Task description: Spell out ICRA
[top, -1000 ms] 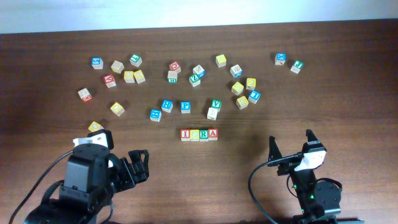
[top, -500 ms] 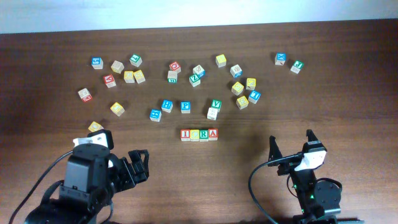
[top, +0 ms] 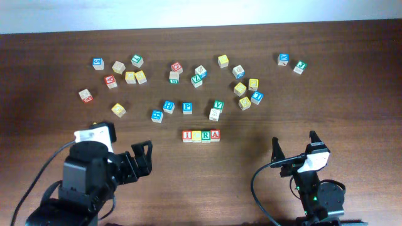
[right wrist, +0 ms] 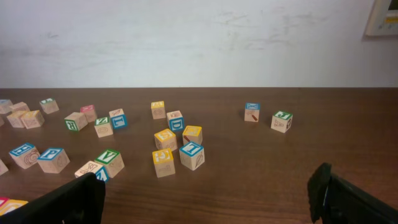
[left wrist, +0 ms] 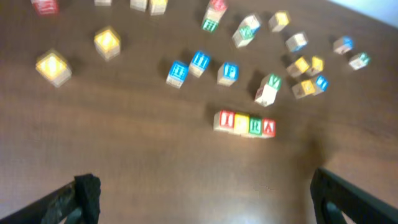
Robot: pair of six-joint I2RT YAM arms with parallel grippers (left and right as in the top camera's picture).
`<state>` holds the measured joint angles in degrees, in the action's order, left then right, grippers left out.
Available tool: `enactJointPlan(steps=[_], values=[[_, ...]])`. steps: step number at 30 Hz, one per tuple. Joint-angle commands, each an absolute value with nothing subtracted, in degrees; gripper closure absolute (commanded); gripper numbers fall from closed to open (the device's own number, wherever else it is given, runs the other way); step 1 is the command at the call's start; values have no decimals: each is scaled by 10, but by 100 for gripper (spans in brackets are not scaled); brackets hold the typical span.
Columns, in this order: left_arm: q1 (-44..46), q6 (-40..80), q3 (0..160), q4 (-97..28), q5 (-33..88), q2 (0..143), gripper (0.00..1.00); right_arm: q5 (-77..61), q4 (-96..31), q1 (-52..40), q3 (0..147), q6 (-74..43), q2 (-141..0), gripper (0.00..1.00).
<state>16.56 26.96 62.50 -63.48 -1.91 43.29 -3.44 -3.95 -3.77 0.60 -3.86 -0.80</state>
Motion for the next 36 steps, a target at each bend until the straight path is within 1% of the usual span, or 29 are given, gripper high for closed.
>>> enactJointPlan(steps=[1, 4, 5, 6, 8, 10, 14, 21, 25, 28, 30, 36], values=[[123, 128, 602, -600, -9, 404, 1, -29, -43, -34, 3, -38, -2, 2], [47, 46, 549, -565, 48, 343, 1, -29, -43, -34, 3, -38, -2, 2], [24, -4, 523, -537, 98, 323, 1, -29, -43, -34, 3, -38, -2, 2], [16, -29, 507, -517, 122, 313, 1, -29, -43, -34, 3, -38, -2, 2], [16, -49, 475, -488, 119, 283, 1, -29, -43, -34, 3, -38, -2, 2], [16, -48, 426, -445, 95, 244, 1, -30, -43, -34, 3, -38, -2, 2], [16, -48, 304, -316, 94, 175, 1, -30, -43, -34, 3, -38, -2, 2], [16, -48, 137, -181, 77, 48, 1, -29, -43, -34, 3, -38, -2, 1], [16, 10, 60, -97, 31, 7, 1, -29, -43, -34, 3, -38, -2, 2], [16, 11, 21, -34, 25, 3, 1, -29, -43, -34, 3, -38, -2, 2], [16, 25, 5, -22, 5, 3, 1, -29, -43, -34, 3, -38, -2, 2], [12, 30, 5, -41, -65, 3, 1, -29, -43, -34, 3, -38, -2, 2]])
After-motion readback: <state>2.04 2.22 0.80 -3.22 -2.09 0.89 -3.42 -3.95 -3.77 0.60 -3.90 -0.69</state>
